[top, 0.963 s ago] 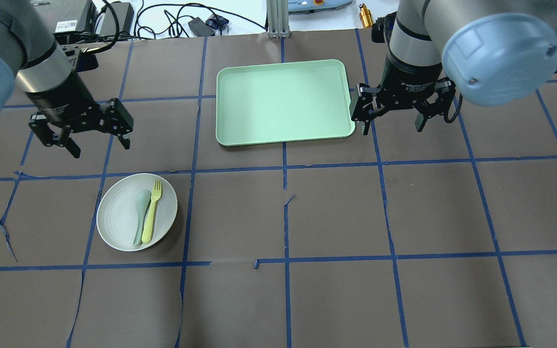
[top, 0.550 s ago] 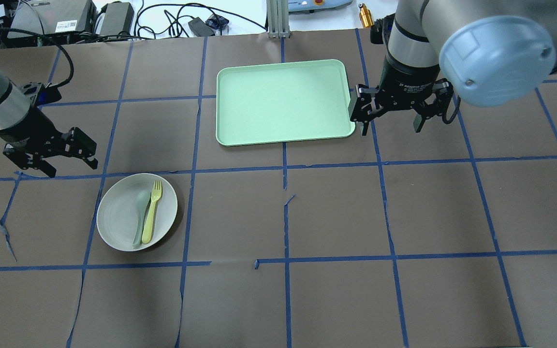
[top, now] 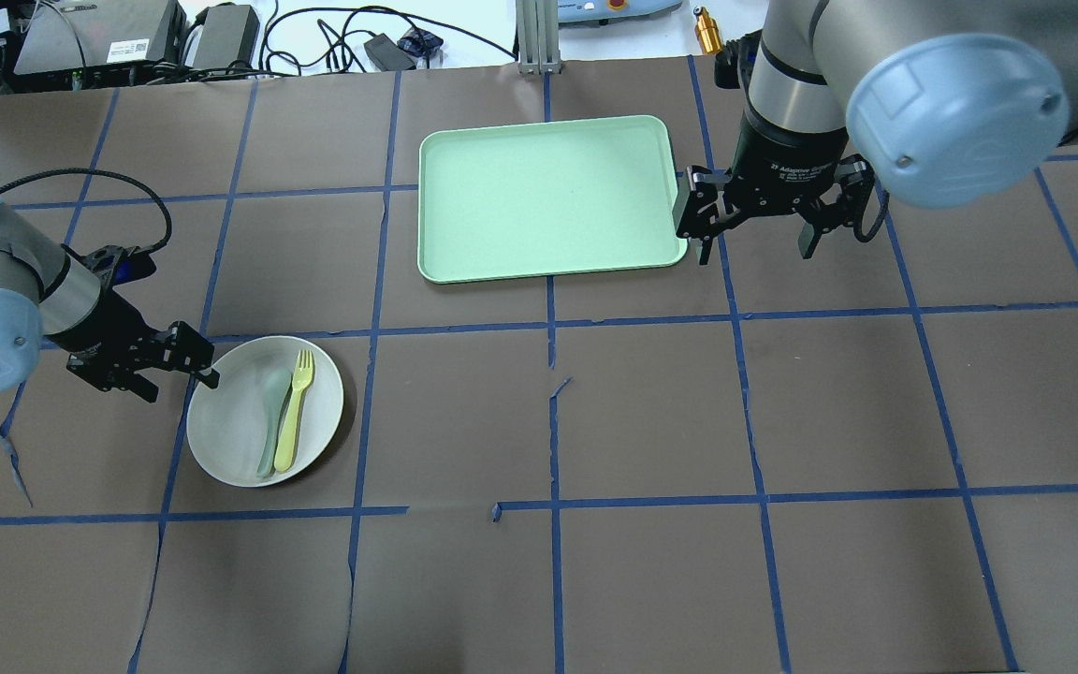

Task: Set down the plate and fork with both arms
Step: 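Lower the left gripper to the rim of the white plate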

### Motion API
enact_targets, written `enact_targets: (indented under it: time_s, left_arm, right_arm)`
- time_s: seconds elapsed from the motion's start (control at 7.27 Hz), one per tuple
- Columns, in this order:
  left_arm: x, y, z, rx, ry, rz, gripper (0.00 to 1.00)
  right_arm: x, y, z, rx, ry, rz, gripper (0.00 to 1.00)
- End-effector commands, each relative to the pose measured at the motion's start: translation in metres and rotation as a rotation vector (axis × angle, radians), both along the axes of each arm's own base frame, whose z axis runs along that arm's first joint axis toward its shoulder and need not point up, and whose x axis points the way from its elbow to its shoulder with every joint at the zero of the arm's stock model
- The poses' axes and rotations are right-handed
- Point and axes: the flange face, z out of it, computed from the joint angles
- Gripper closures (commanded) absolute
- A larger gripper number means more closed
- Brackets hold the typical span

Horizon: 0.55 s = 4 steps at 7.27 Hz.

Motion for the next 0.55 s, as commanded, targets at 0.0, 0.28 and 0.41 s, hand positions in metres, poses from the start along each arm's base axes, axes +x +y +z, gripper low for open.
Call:
enact_targets:
  time_s: [0.0,0.28,0.41]
  left_arm:
    - [0.004,0.0,-0.032,0.063,0.015,-0.017,0.2]
    - [0.008,0.003,-0.043,0.1,-0.007,-0.047,0.37]
    - [0.009,0.003,-0.046,0.11,-0.007,-0.049,0.58]
  right_arm:
    - [0.0,0.0,-0.001,0.001,-0.001,0.001,0.0]
    - [0.0,-0.001,-0.003,0.006,0.0,0.001,0.0]
    - [0.0,-0.003,-0.004,0.003,0.001,0.001,0.0]
